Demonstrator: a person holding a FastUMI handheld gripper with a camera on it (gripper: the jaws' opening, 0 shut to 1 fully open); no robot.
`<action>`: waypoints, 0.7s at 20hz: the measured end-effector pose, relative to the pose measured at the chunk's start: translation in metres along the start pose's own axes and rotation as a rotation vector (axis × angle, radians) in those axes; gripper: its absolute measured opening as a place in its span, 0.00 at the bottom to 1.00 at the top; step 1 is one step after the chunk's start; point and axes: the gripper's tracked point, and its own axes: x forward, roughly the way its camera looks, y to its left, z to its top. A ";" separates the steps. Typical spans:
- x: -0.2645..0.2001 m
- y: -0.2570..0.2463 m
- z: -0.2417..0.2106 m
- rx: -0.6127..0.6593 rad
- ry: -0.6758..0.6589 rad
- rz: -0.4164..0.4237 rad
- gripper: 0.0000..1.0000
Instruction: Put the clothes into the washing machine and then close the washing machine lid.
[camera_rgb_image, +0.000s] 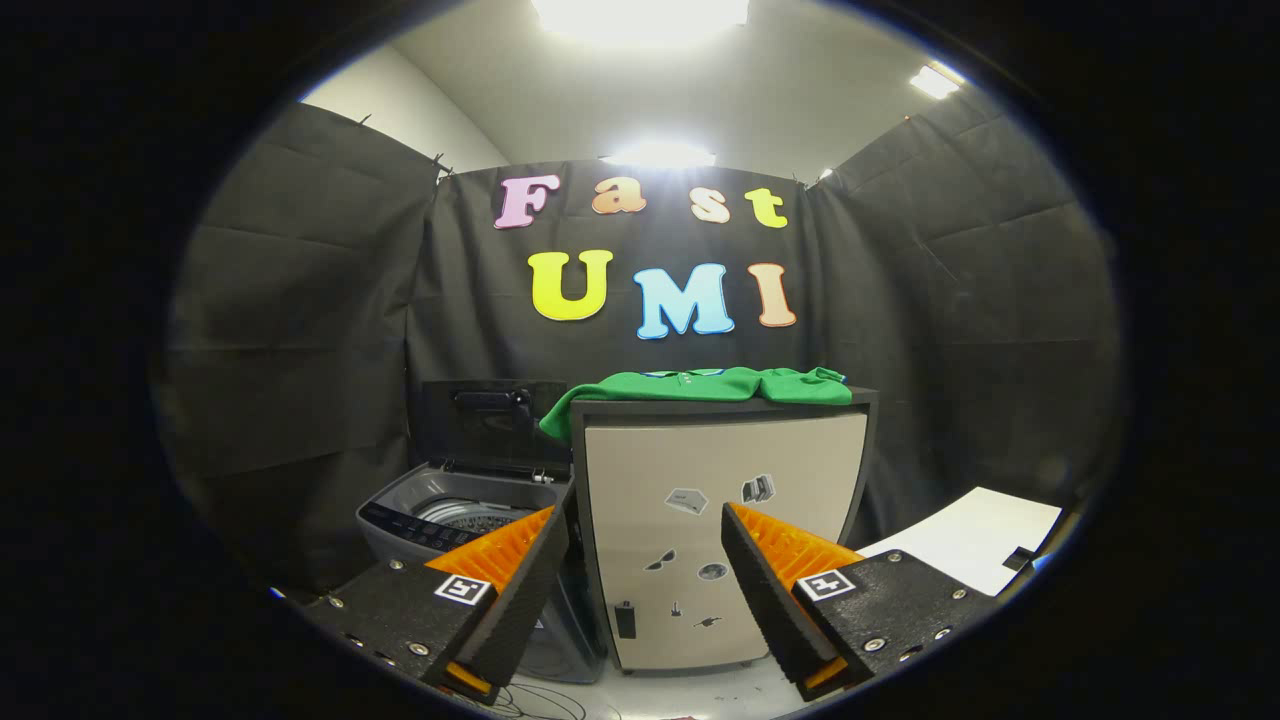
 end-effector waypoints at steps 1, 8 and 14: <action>0.002 -0.002 0.006 0.001 -0.004 -0.005 0.95; 0.039 -0.019 0.060 -0.036 -0.035 -0.017 0.96; 0.093 -0.036 0.107 0.001 -0.038 -0.016 0.95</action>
